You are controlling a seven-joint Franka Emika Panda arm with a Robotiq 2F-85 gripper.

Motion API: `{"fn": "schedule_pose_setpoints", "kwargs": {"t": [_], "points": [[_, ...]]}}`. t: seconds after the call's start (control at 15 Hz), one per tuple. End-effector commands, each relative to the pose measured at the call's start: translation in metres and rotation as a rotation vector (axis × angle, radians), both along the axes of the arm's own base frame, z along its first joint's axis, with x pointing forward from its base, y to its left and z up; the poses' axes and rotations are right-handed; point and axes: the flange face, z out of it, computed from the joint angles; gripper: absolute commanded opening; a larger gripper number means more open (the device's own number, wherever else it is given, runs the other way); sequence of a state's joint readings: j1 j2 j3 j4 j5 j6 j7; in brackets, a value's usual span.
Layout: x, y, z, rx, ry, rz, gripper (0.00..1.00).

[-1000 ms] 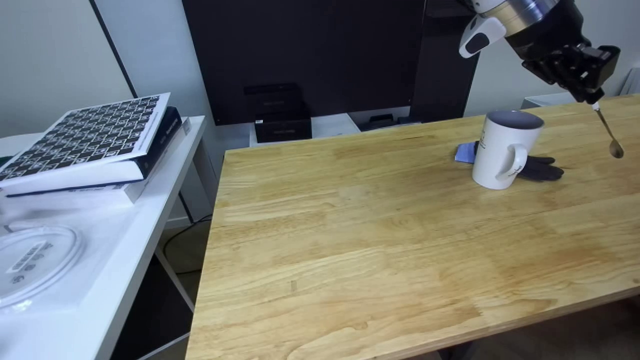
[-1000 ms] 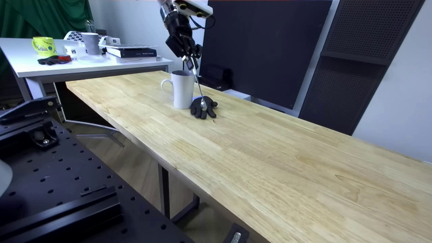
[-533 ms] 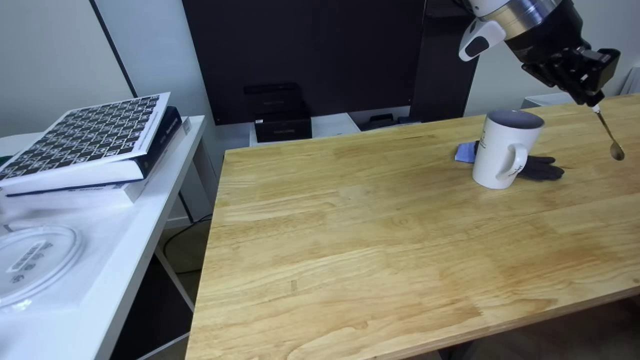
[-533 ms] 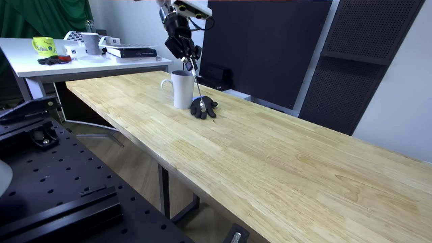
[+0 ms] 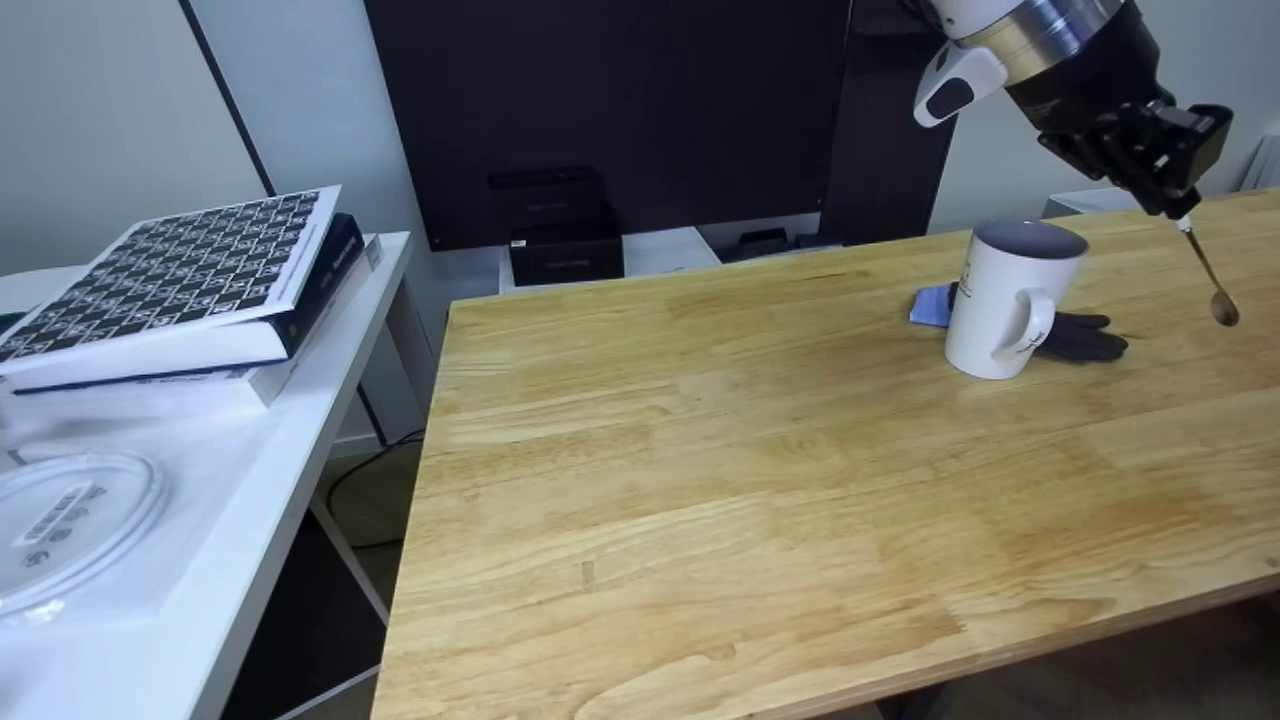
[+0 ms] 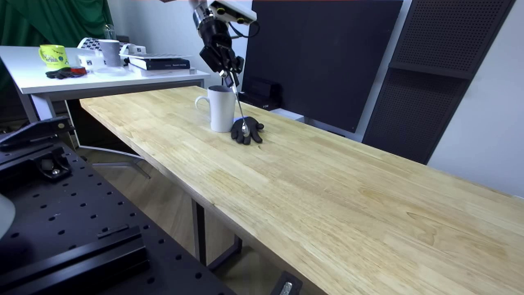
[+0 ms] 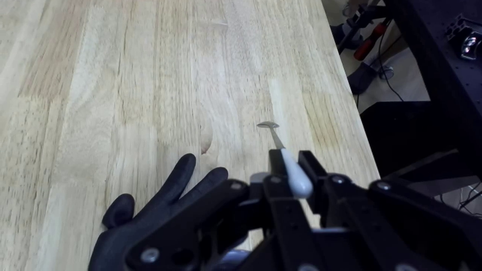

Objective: Take the spoon out of the white mug

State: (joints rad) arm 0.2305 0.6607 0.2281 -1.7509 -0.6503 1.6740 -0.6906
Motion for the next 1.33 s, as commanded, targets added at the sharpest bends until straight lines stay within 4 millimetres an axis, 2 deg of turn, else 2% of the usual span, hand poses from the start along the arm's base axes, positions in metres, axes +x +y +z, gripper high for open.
{"fn": "schedule_pose_setpoints", "kwargs": {"t": [0.0,0.47,0.87,0.93,1.0,1.27], "points": [[0.003,0.005,-0.009,0.025,-0.054,0.016,0.04],[0.003,0.011,-0.033,0.065,-0.075,0.061,0.04],[-0.001,0.015,-0.039,0.089,-0.068,0.053,0.04],[-0.001,0.015,-0.039,0.090,-0.069,0.048,0.40],[-0.001,0.015,-0.038,0.091,-0.066,0.050,0.42],[0.002,0.011,-0.031,0.078,-0.063,0.044,0.66]]}}
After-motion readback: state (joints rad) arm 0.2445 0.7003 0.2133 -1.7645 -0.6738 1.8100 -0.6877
